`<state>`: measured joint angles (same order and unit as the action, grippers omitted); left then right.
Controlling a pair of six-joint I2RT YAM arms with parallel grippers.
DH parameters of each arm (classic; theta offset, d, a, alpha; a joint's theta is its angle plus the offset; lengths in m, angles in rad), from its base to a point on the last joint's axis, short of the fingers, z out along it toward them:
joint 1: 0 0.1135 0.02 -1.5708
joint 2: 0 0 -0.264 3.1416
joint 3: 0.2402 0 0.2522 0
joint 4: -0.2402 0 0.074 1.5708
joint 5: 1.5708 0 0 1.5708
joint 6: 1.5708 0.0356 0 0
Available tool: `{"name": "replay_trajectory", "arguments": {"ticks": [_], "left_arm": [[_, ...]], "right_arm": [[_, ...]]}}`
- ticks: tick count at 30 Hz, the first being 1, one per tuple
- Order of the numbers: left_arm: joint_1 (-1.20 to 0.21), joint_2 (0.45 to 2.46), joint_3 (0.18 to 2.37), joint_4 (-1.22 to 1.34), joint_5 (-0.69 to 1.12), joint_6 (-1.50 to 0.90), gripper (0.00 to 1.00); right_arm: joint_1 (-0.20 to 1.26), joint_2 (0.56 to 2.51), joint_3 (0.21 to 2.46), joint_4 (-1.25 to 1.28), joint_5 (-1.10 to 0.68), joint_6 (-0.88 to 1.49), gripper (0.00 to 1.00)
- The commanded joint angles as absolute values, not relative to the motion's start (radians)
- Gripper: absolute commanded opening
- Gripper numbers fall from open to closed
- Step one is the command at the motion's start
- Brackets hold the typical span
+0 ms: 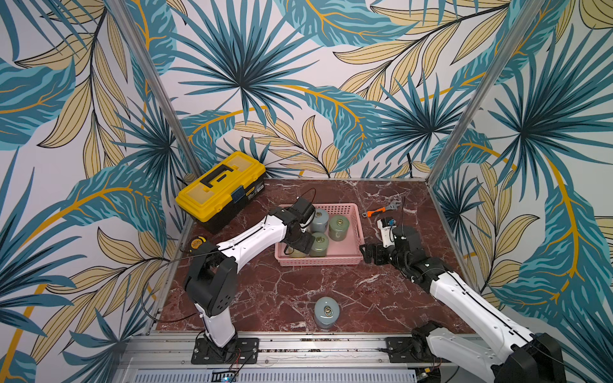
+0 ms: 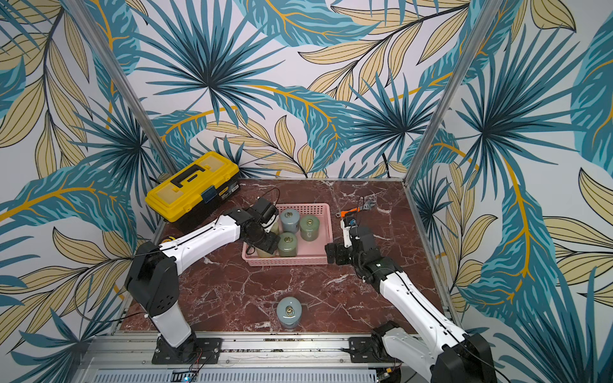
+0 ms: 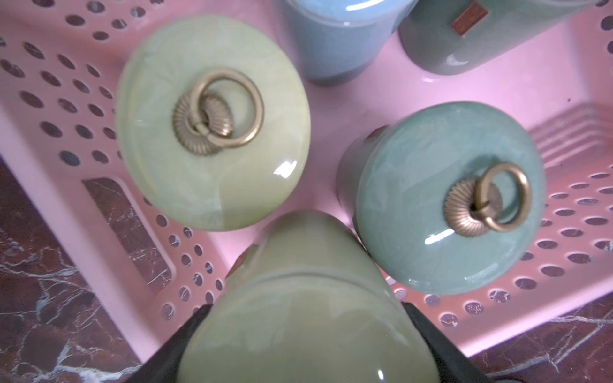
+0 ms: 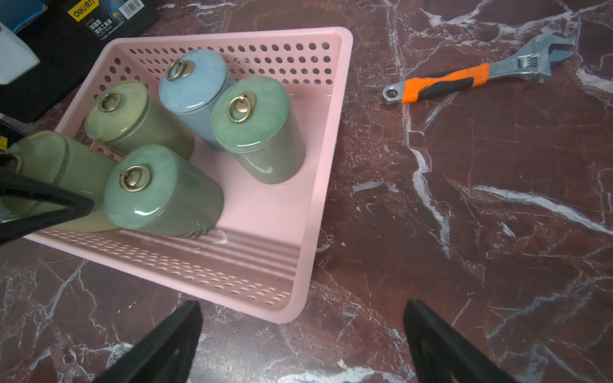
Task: Take the tea canister out of the basket
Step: Pick up the tea canister from the basket.
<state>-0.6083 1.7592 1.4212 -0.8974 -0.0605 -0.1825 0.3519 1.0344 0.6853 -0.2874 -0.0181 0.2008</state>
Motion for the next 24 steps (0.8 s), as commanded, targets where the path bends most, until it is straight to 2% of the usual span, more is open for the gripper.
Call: {"name": "replay_trajectory", "arguments": {"ticks": [1, 14, 24], "left_arm": [[-0.610, 1.685, 1.504, -0.914, -0.086, -0.166, 0.50], [-0.610, 1.624, 1.556, -0.997, -0.095, -0.164, 0.48], [-0.612, 1.555, 1.503, -1.014, -0.067, -0.179, 0.47]], "right_arm": [[0.348, 1.035, 0.676, -0.276, -0.032, 0.190, 0.99], [0.348, 1.032, 0.676, -0.278, -0.038, 0.193, 0.99], [0.348, 1.031, 0.676, -0.278, -0.038, 0.192, 0.99]]}}
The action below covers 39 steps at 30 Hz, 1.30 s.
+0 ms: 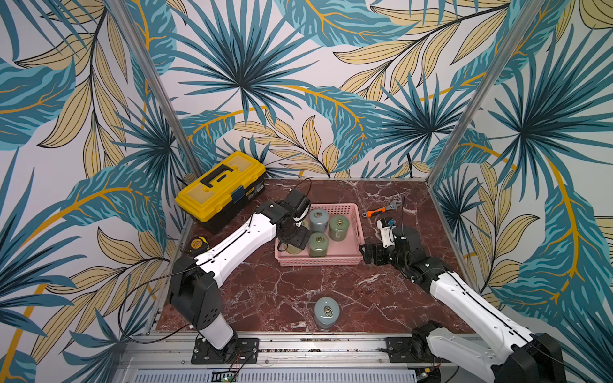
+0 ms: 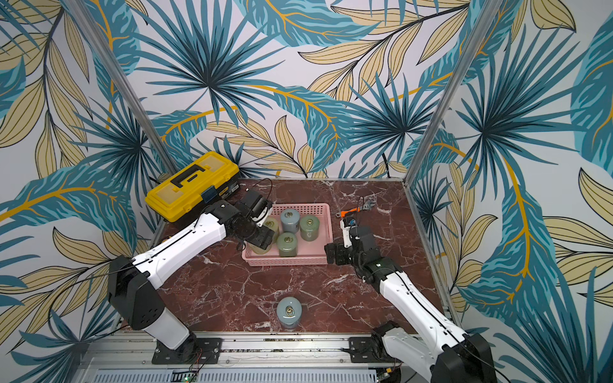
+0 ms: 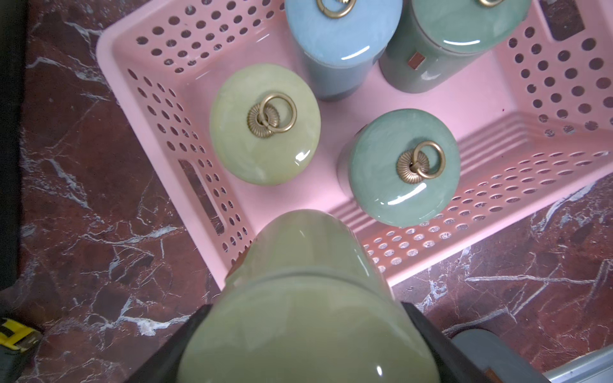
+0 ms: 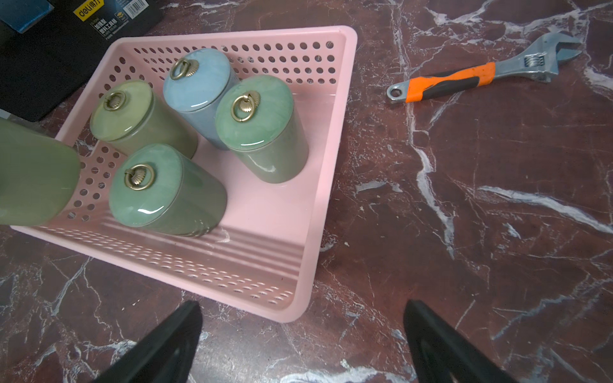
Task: Take the tea canister out of the basket
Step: Pick up the tea canister from the basket, then place the tea canister at the center of the board.
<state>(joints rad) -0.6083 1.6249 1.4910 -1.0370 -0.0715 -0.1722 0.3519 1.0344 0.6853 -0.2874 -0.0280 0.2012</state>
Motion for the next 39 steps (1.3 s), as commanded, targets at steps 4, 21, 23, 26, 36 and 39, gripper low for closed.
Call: {"name": "replay_trajectory", "arguments": {"ticks": [4, 21, 23, 26, 36, 39], "left_arm": [[-0.614, 1.510, 1.453, -1.004, -0.029, -0.195, 0.46], [-0.720, 1.360, 1.308, -1.022, -0.051, -0.294, 0.45], [-0.740, 1.347, 1.290, -1.025, -0.088, -0.313, 0.45], [-0.772, 1.328, 1.260, -1.025, -0.107, -0.343, 0.45], [-0.891, 1.221, 1.137, -1.012, -0.162, -0.472, 0.44], [-0.927, 1.200, 1.103, -1.009, -0.176, -0.507, 0.44]], "right_arm": [[0.347, 1.032, 0.676, -0.276, -0.036, 0.192, 0.99], [0.348, 1.034, 0.675, -0.273, -0.023, 0.192, 0.99], [0.348, 1.032, 0.675, -0.274, -0.023, 0.193, 0.99], [0.348, 1.031, 0.675, -0.274, -0.024, 0.193, 0.99], [0.347, 1.029, 0.675, -0.274, -0.028, 0.194, 0.99], [0.348, 1.030, 0.674, -0.275, -0.026, 0.194, 0.99]]}}
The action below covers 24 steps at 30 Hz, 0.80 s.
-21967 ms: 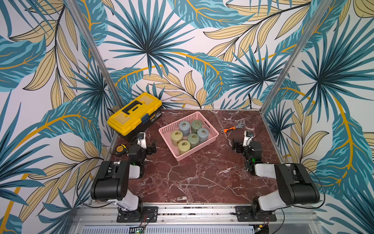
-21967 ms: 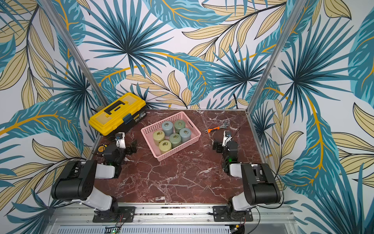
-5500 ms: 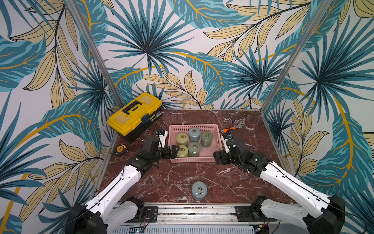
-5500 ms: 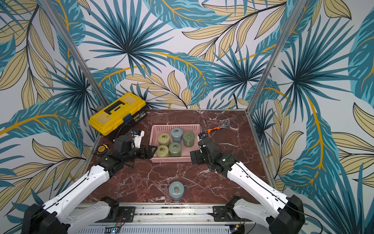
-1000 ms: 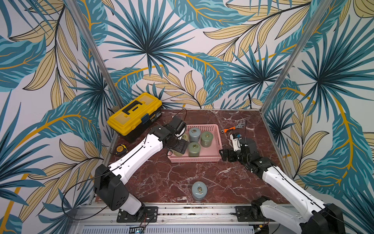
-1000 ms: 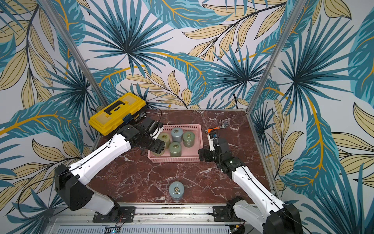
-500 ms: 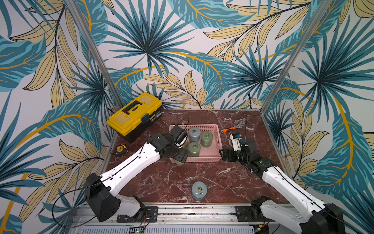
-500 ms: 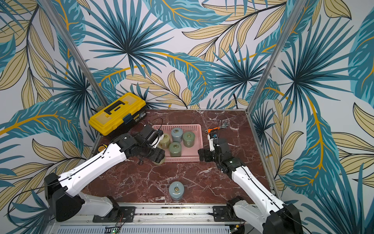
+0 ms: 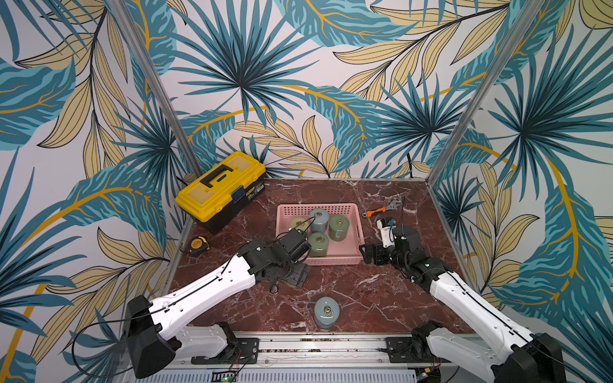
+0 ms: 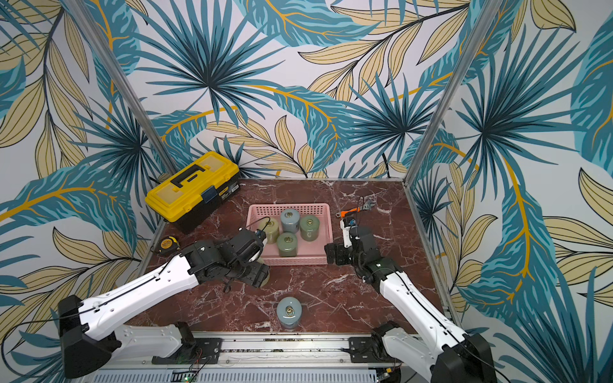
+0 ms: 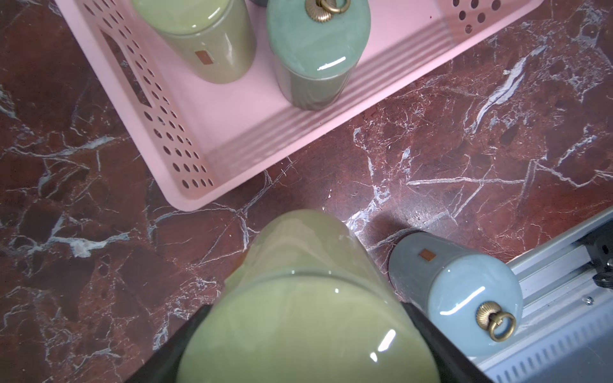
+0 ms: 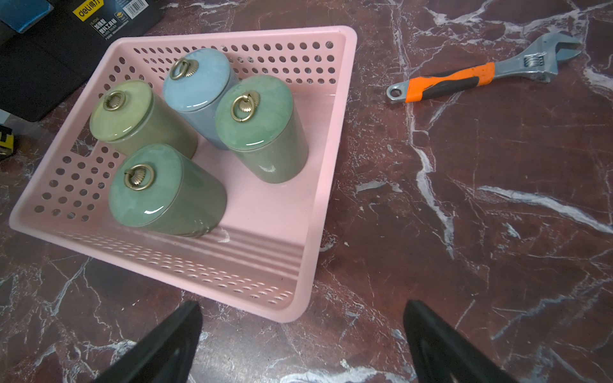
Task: Take the tea canister out of the basket
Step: Place the tea canister at the center of the board.
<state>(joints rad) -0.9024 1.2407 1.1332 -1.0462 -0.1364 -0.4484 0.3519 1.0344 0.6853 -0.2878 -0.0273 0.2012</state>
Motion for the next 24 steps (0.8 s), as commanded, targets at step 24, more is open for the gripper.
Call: {"name": "replay_trajectory", "arguments": {"ticks": [24], "left_arm": [[-1.169, 1.170, 0.891, -0.921, -0.255, -0.797, 0.44]], "right_arm": [[0.348, 1.037, 0.673, -0.273, -0.021, 0.195, 0.99]]}}
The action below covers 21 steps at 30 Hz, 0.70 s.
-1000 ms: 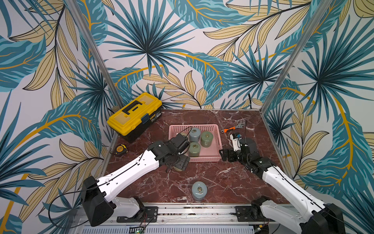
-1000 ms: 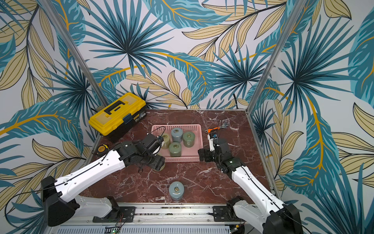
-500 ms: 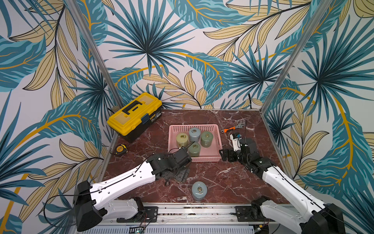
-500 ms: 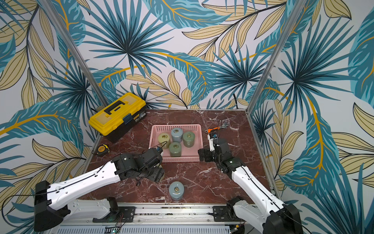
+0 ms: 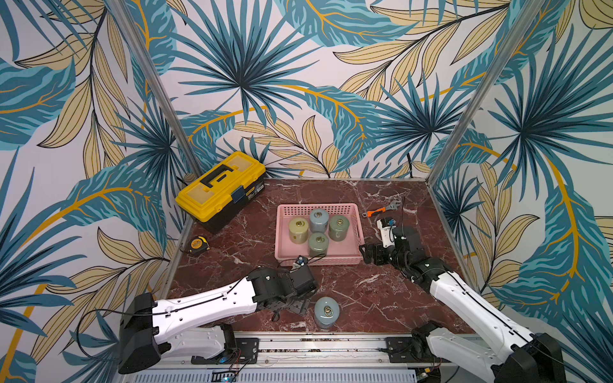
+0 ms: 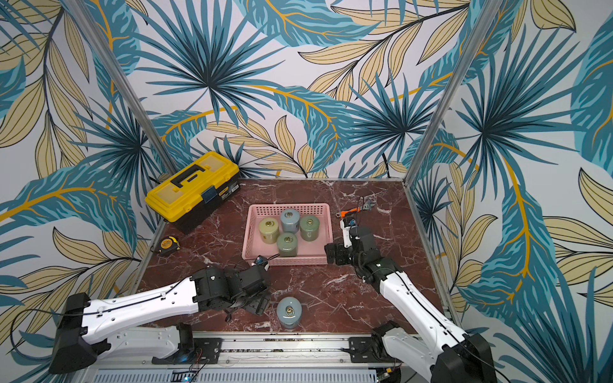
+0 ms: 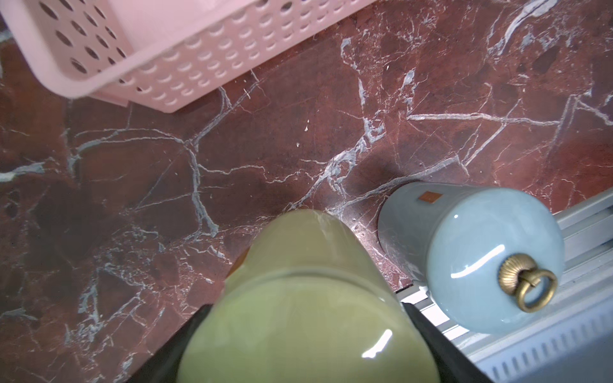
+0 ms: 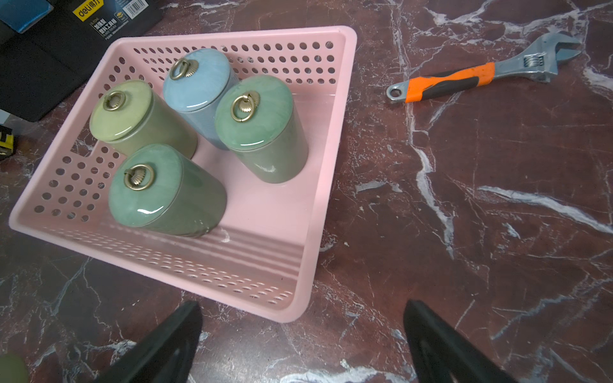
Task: Take the tea canister out of the basket
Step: Place the tea canister at the center of the board.
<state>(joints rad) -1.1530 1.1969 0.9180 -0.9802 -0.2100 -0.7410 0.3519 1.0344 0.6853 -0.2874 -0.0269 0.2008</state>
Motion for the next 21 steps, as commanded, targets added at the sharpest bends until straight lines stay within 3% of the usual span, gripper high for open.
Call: {"name": "replay_trajectory", "arguments": {"ticks": [1, 21], "left_arm": [[-1.176, 1.173, 0.886, -0.918, -0.256, -0.806, 0.44], [-1.262, 1.245, 0.805, -0.849, -0.270, -0.924, 0.44]], "right_arm": [[0.348, 1.037, 0.673, -0.273, -0.021, 0.195, 0.99], [0.348, 1.036, 0.673, -0.274, -0.023, 0.195, 0.99]]}}
